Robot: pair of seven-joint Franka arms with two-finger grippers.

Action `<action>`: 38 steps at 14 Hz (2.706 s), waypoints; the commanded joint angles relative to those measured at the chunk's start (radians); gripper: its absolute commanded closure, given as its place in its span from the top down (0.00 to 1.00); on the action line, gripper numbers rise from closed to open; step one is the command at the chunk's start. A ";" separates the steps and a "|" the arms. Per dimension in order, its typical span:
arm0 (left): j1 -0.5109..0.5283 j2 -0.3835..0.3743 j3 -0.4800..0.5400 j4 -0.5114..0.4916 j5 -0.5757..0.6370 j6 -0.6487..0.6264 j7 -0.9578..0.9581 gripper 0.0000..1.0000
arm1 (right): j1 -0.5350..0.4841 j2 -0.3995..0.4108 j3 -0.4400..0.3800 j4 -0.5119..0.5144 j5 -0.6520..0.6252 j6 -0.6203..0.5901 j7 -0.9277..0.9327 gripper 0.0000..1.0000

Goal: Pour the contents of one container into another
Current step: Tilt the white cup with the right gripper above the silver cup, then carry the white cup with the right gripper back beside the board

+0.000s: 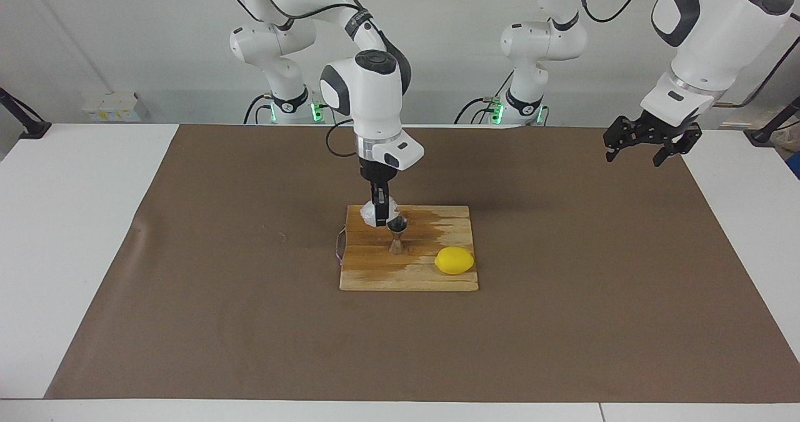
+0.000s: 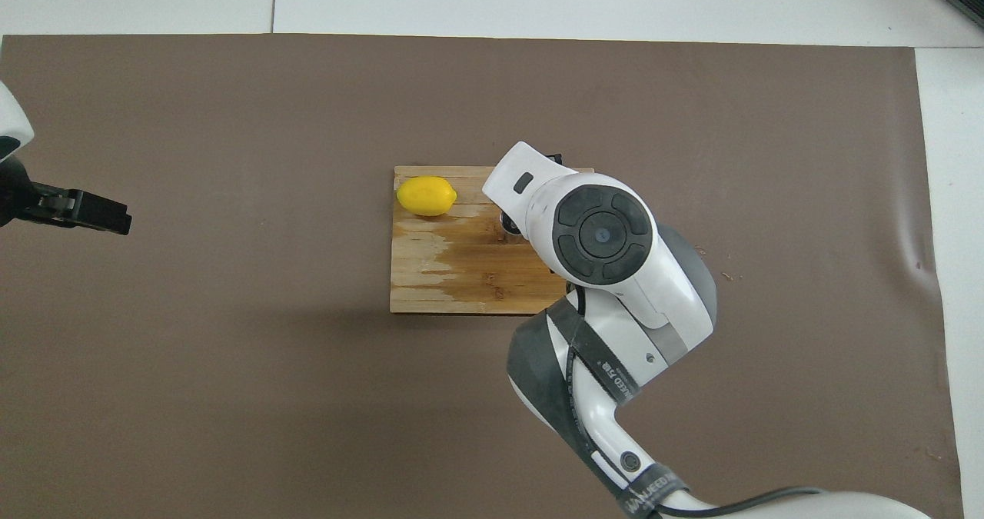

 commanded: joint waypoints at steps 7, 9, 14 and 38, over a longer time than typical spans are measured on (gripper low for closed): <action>-0.001 -0.021 0.003 -0.019 -0.005 -0.007 0.006 1.00 | -0.011 -0.001 0.008 -0.020 -0.035 0.035 0.016 0.13; -0.001 -0.021 0.003 -0.019 -0.005 -0.007 0.006 1.00 | -0.023 0.000 0.013 -0.018 -0.023 0.034 0.013 0.13; -0.001 -0.021 0.003 -0.019 -0.005 -0.007 0.006 1.00 | -0.057 0.000 0.013 -0.029 0.242 0.058 -0.161 0.13; -0.001 -0.021 0.003 -0.019 -0.005 -0.007 0.006 1.00 | -0.609 -0.076 0.009 -0.368 1.111 -0.103 -1.215 0.18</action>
